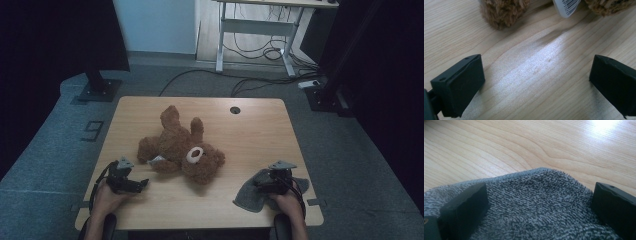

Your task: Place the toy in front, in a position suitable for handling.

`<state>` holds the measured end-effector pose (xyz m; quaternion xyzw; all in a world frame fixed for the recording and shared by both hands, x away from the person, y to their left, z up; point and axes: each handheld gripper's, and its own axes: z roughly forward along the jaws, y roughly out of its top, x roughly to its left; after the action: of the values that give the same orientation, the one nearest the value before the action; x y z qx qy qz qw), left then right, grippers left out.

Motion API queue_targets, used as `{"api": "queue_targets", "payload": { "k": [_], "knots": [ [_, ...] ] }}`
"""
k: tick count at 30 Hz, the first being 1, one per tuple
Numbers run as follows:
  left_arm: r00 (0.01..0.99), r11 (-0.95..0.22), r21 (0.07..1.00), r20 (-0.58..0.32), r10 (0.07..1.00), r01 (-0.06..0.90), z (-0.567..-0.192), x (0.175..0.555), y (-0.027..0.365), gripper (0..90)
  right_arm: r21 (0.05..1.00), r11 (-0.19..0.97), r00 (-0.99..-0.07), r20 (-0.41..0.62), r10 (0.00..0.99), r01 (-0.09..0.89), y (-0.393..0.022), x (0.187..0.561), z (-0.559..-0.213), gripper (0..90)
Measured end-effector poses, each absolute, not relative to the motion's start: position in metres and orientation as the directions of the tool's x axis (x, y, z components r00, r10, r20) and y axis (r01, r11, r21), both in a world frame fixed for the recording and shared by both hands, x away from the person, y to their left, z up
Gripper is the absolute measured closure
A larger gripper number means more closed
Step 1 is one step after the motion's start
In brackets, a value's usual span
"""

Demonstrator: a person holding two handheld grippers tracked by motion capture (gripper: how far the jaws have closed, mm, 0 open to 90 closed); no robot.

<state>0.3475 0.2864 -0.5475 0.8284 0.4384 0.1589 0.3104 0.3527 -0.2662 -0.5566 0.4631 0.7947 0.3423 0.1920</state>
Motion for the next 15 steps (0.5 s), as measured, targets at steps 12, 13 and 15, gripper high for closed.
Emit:
{"api": "queue_targets", "payload": {
  "k": [12, 13, 15],
  "knots": [
    [0.566, -0.422, 0.655, -0.011, 0.824, 0.627, -0.5476, 0.3472, 0.2869, 0.0, 0.721, 0.337, -0.497, 0.011, 0.868, 0.605, -0.266, 0.3527, -0.5566, 0.6],
    [0.568, -0.423, 0.655, -0.011, 0.823, 0.626, -0.5476, 0.3472, 0.287, 0.0, 0.721, 0.338, -0.497, 0.011, 0.868, 0.605, -0.266, 0.3527, -0.5566, 0.7],
    [0.576, -0.431, 0.653, -0.011, 0.817, 0.623, -0.5473, 0.3472, 0.2875, 0.0, 0.721, 0.338, -0.497, 0.011, 0.868, 0.605, -0.266, 0.3527, -0.5565, 0.6]
  ]
}}
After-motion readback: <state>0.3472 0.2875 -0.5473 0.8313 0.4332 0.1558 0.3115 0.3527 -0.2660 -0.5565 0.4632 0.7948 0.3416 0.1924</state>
